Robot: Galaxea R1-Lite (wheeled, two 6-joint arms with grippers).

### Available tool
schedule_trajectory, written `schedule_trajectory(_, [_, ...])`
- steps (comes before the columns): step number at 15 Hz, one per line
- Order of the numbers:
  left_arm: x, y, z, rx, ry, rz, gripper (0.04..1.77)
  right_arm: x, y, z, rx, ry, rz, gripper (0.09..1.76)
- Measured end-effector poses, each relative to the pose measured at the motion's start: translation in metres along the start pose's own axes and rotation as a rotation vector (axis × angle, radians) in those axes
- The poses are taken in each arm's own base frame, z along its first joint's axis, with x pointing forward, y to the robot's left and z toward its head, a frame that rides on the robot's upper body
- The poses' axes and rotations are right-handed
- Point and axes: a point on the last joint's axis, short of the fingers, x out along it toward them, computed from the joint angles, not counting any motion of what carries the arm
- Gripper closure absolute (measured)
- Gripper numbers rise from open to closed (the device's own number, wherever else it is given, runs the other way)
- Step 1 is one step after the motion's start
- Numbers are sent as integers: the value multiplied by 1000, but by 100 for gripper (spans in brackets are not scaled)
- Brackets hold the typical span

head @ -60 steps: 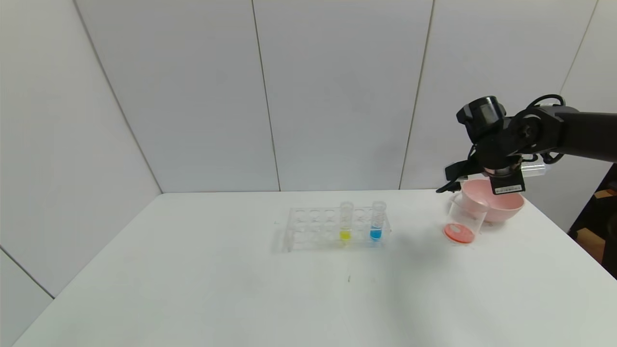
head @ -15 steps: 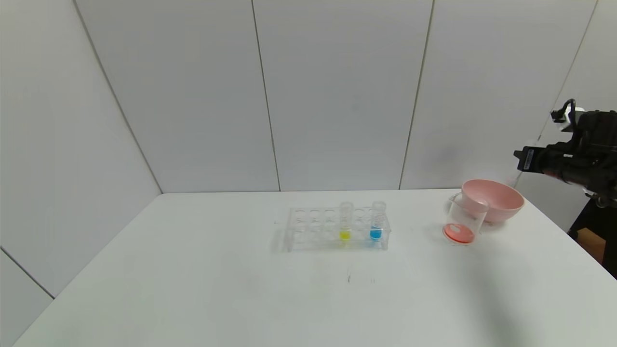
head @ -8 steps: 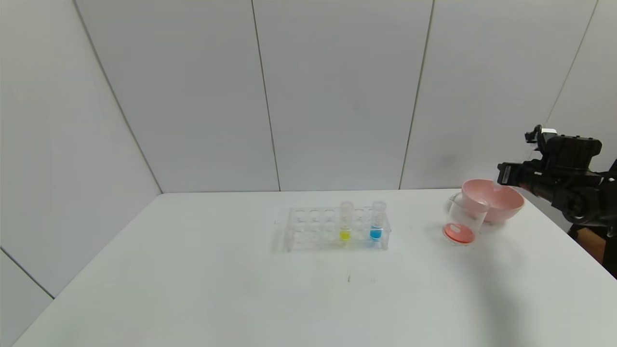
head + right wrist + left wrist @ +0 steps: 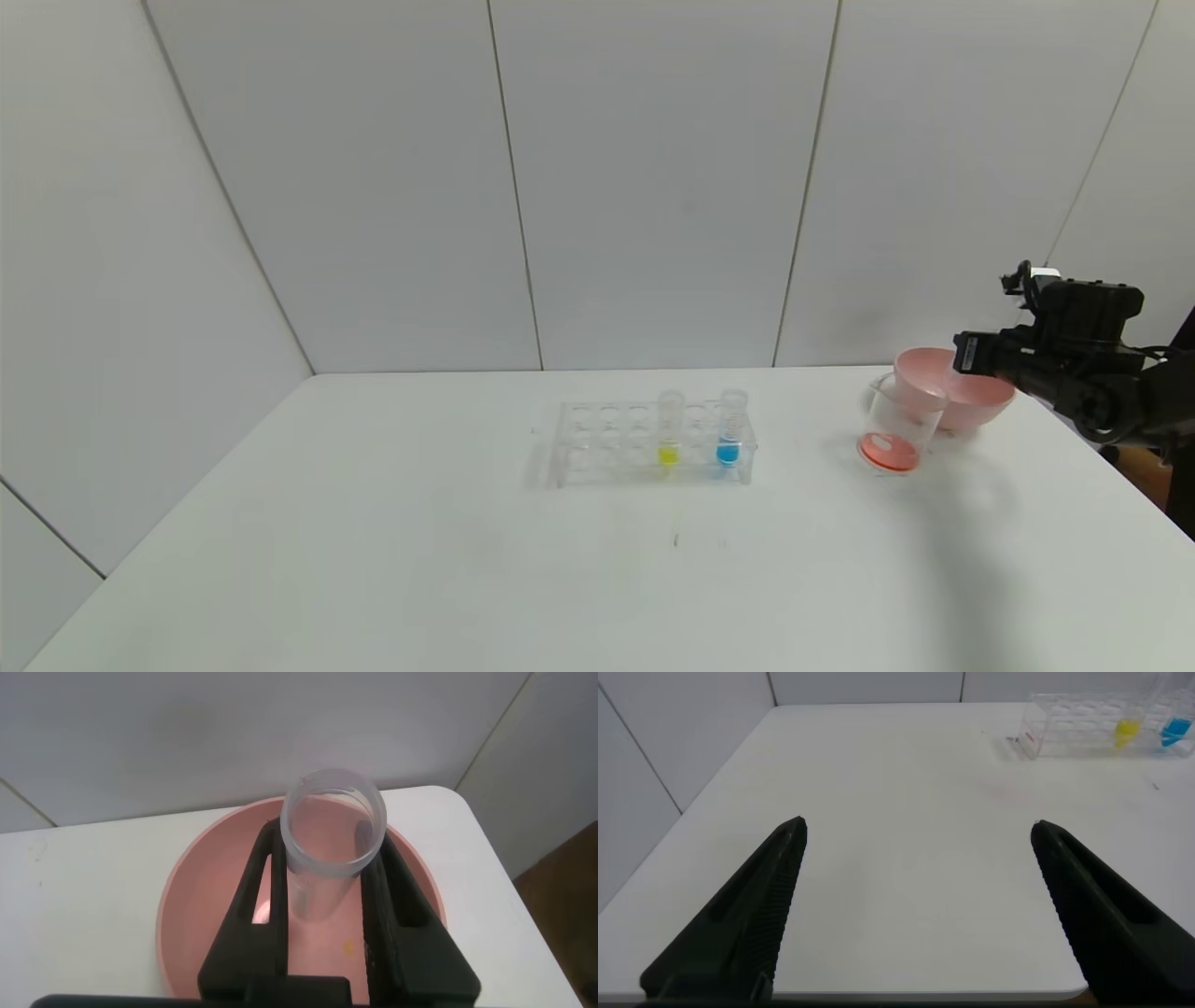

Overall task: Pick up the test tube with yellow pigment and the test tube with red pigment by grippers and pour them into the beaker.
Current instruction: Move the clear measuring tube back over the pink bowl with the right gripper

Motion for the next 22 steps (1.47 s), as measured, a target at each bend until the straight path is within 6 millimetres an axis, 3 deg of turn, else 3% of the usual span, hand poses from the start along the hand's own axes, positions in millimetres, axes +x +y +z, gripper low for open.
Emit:
schedule_trajectory(16, [0, 0, 0, 0, 0, 0, 9, 0, 1, 4, 0, 3, 1, 133])
schedule_trajectory(22, [0, 0, 0, 0, 0, 0, 9, -17, 6, 15, -7, 105, -21, 133])
